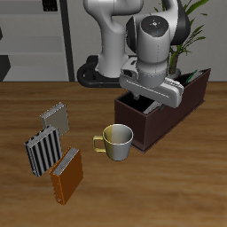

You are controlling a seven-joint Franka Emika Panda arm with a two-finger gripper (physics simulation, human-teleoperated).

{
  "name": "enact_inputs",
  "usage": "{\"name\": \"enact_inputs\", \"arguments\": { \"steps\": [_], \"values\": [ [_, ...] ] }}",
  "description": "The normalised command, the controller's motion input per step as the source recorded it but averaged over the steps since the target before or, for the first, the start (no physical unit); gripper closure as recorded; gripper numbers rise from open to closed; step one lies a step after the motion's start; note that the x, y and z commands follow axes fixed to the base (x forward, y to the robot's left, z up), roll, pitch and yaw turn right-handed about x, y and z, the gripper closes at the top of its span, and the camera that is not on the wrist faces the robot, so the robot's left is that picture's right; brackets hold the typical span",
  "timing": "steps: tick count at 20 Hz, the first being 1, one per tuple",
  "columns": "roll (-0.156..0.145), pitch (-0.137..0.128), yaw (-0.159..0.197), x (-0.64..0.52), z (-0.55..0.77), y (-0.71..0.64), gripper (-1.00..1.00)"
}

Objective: Place the green book into the left desk caddy's left compartment and place the black book into the left desk caddy's right compartment and place the orange book into the left desk caddy's right compartment

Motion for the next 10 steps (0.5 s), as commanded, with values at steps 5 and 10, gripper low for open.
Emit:
{"name": "enact_inputs", "arguments": {
  "steps": [5,10],
  "values": [
    [0.008,-0.036,0.028,-0.06,0.14,0.06,-1.00],
    [-0.014,-0.029,0.050,-0.04,0.22,-0.05,-1.00]
  ]
}}
